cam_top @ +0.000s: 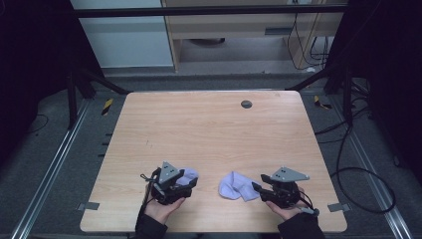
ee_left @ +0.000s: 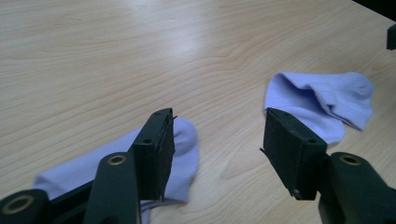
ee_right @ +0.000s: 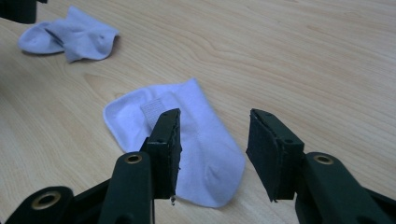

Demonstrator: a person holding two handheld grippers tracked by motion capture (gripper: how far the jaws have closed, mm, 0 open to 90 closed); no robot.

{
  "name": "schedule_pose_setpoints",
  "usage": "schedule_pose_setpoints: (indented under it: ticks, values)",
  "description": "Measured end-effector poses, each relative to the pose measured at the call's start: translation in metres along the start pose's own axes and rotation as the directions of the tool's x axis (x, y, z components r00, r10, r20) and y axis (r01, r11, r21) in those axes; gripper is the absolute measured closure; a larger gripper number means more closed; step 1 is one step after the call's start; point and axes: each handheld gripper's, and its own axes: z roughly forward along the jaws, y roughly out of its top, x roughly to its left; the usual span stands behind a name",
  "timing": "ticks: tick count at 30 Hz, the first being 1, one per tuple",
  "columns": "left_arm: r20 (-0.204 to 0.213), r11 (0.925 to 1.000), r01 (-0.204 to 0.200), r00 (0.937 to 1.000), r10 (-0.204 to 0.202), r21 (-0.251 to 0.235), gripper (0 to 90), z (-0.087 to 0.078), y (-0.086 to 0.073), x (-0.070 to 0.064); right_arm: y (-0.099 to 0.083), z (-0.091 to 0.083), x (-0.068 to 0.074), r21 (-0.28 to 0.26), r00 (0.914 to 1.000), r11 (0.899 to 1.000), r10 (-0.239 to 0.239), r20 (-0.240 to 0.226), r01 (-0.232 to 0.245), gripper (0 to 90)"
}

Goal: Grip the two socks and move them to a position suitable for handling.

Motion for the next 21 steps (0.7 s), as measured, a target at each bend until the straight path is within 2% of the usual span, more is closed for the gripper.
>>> schedule_pose_setpoints:
  ticks: [6,8,21]
  values:
    - [0.027,0.9990,-0.033,0.9991,0.032,0.029,46.5,0.014,0.001,-0.018,-0.002,0.001,0.005,0.006,0.9998,1.000,-0.008,-0.016,0.009,57.0]
    - [0.038,0.9985,-0.040,0.9985,0.039,0.036,46.6,0.019,0.002,-0.023,-0.003,0.001,0.007,0.017,0.9996,1.000,-0.009,-0.028,0.009,60.6]
    - [0.056,0.9926,-0.080,0.9956,0.075,0.091,49.9,0.044,0.004,-0.045,-0.008,0.011,0.012,0.060,0.9984,0.997,-0.035,-0.045,0.038,64.3]
